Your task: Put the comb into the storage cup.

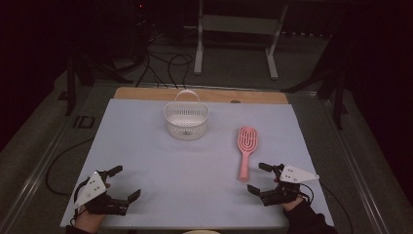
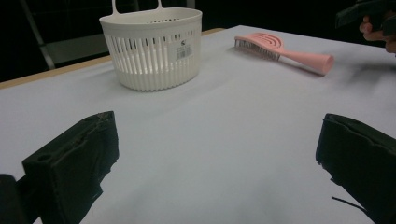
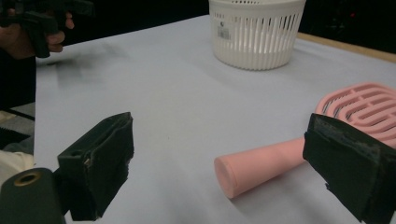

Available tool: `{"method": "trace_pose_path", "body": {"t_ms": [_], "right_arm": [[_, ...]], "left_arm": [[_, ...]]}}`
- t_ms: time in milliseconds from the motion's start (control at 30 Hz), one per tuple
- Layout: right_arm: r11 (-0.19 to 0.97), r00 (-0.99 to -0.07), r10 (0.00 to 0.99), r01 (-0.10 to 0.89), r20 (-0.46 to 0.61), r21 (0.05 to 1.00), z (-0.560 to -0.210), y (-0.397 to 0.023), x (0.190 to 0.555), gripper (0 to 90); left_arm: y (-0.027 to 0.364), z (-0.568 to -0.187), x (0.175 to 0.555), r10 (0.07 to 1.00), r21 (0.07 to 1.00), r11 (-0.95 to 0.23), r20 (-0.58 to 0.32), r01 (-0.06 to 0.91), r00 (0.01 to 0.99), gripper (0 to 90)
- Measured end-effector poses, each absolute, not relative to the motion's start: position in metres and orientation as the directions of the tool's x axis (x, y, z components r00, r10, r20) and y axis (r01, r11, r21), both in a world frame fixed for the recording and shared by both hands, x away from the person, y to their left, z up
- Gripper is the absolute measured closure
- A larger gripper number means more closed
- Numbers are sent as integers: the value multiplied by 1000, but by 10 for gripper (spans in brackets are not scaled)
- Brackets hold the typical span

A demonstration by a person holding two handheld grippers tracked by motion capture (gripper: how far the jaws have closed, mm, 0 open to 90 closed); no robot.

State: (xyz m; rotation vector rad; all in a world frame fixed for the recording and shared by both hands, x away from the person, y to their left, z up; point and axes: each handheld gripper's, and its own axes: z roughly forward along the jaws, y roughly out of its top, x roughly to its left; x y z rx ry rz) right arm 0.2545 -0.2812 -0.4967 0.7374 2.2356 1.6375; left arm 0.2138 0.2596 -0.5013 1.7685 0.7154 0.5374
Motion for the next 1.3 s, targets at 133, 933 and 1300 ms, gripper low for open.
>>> {"method": "trace_pose_path", "body": {"t_ms": [133,933,1300], "right_arm": [[243,-835,544,245,77,939,-497,-280,254,86],[340,-898,434,233,67,911,-489,-258,248,86],[336,-907,415,225,71,915,-479,-257,247,87]], "left_arm": [[259,-501,214,697,952,-224,6,210,717,2],[261,-501,209,695,953,-221,3,209,719,2],[262,-501,209,699,953,-215,-3,213,715,2]]}}
